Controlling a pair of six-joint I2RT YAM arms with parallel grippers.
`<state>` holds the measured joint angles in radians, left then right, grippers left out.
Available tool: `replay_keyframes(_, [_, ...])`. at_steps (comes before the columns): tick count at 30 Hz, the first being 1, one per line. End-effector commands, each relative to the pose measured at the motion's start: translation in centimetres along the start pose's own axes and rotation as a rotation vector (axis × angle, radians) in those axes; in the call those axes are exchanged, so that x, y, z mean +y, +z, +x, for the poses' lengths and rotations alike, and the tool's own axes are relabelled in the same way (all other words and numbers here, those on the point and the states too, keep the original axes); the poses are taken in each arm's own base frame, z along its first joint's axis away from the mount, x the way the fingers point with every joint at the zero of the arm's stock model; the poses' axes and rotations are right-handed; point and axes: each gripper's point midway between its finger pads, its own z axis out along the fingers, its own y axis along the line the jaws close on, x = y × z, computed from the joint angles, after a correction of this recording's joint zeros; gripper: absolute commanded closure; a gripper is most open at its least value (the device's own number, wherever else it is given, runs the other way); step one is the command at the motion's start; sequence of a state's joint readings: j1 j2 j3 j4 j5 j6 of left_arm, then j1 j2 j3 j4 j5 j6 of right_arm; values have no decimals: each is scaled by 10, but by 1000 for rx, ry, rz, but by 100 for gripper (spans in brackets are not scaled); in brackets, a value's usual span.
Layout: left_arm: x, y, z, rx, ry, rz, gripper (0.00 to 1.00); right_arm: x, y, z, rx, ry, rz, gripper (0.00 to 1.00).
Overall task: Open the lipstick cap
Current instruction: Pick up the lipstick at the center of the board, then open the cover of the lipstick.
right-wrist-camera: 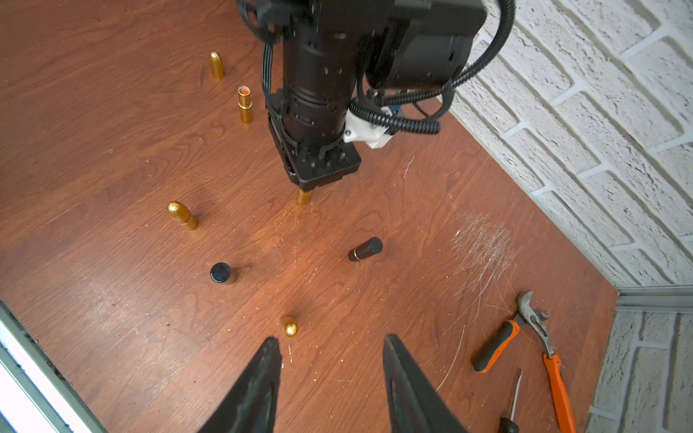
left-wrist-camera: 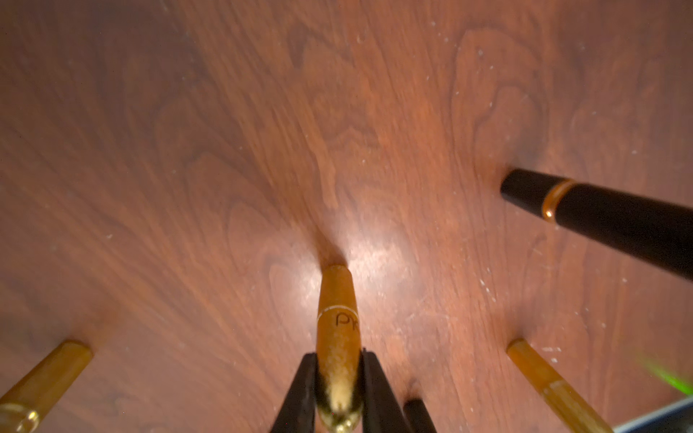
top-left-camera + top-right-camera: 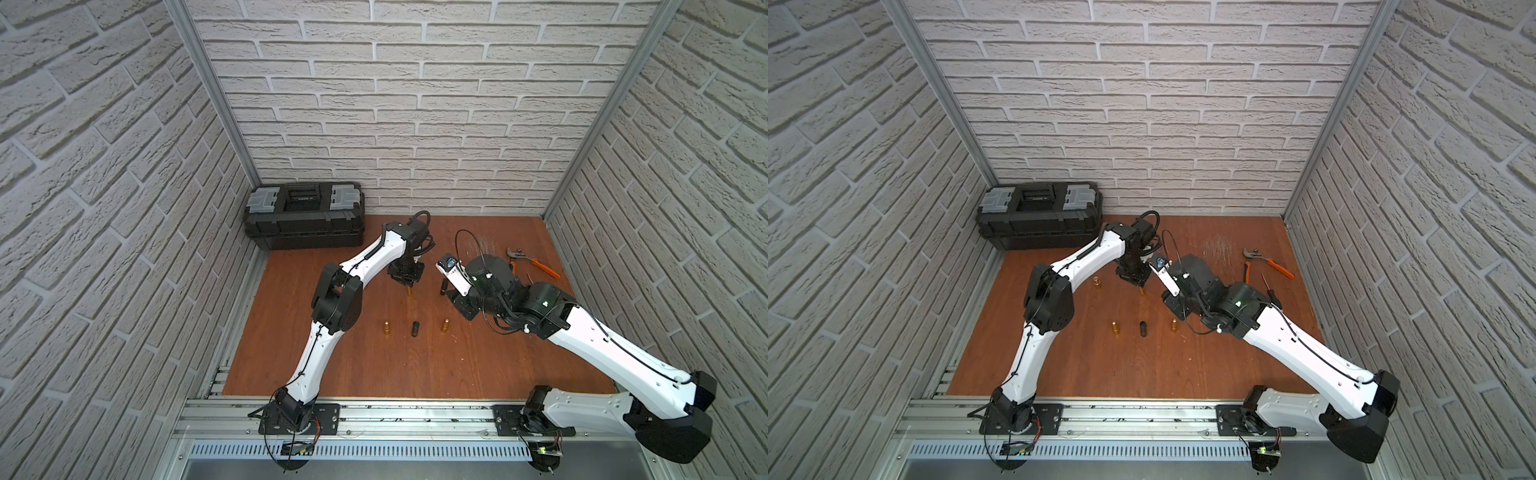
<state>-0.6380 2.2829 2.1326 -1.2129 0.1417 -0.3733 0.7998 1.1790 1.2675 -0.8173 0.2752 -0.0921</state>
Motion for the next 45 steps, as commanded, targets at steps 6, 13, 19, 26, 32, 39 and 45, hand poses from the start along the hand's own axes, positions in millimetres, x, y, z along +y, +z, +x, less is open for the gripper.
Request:
replay_keyframes(6, [-17, -150, 45, -155, -43, 325, 88, 32, 0, -53, -117, -82, -197, 52])
replay_keyframes(13, [-16, -201, 83, -271, -142, 501, 87, 50, -1, -94, -165, -180, -316, 52])
replay_keyframes(19, [-23, -230, 110, -334, -142, 574, 87, 62, 7, -117, -175, -219, -386, 52])
replay_keyframes(26, [-9, -247, 125, -389, -183, 582, 87, 86, 8, -118, -143, -225, -535, 57])
replay_keyframes(32, [-10, -253, 129, -399, -179, 615, 88, 93, 17, -112, -117, -223, -560, 57])
replay_keyframes(39, [-13, -253, 131, -391, -170, 640, 88, 95, 22, -121, -150, -225, -565, 57])
replay_keyframes(45, [-16, -254, 132, -384, -166, 662, 88, 101, 35, -121, -128, -228, -580, 59])
